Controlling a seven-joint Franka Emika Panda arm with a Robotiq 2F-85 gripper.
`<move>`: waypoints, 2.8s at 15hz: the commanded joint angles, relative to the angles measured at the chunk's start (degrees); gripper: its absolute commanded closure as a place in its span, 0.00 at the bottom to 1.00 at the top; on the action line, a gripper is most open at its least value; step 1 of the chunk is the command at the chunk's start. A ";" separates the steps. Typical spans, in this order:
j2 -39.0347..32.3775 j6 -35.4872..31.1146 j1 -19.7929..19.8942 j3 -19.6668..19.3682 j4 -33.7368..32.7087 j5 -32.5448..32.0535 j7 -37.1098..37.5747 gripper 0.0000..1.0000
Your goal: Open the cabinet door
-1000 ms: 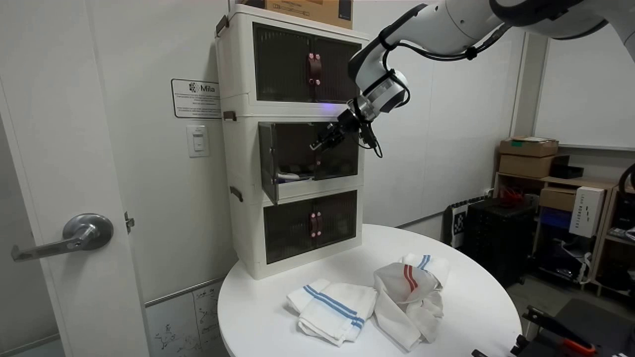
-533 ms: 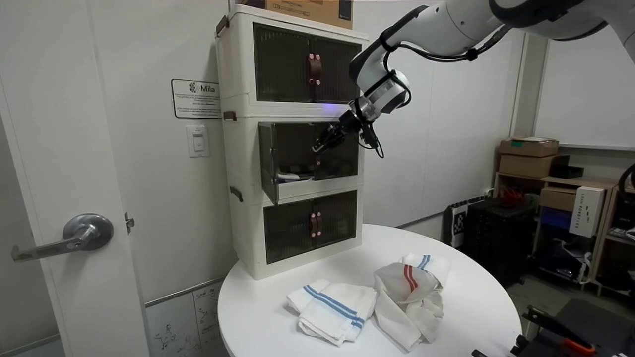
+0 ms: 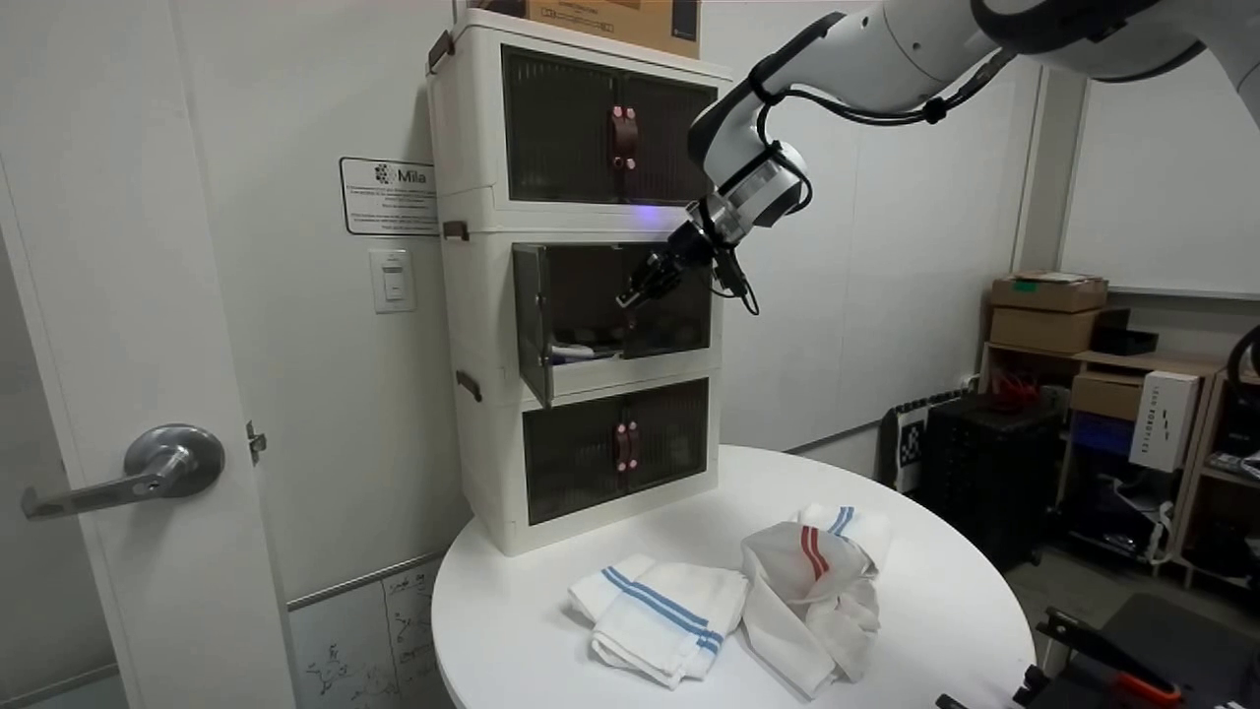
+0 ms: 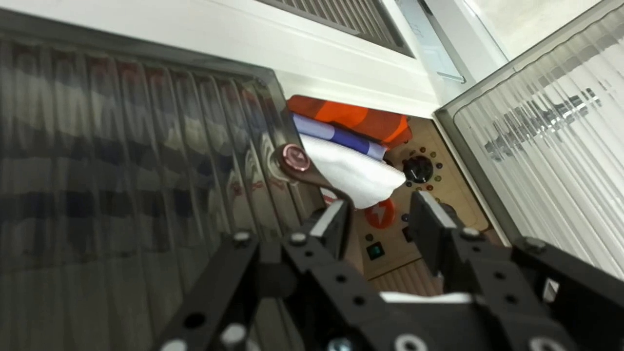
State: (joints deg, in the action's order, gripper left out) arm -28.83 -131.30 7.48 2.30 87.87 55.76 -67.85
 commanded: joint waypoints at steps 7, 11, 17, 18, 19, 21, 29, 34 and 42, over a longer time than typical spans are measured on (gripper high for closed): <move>3.79 1.20 0.12 0.85 6.43 -4.41 0.76 0.92; 6.00 0.39 0.20 0.54 9.57 -4.07 1.39 0.89; 9.10 -0.91 -0.38 0.39 13.85 -3.80 1.07 0.47; 9.51 -1.39 -0.56 0.34 14.48 -3.86 0.88 0.40; 10.00 -2.71 -0.86 0.27 15.21 -3.46 1.39 0.31; 10.86 -6.94 -1.89 -0.36 16.58 -4.10 4.43 0.18; 12.68 -18.24 -2.65 -0.18 19.55 -4.67 12.03 0.00; 14.42 -18.13 -3.83 -2.04 19.79 -14.37 27.14 0.00; 18.53 -5.84 -2.91 1.04 14.04 -25.27 39.65 0.00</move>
State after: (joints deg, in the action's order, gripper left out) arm -11.17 -142.37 4.31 2.41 104.71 31.88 -30.49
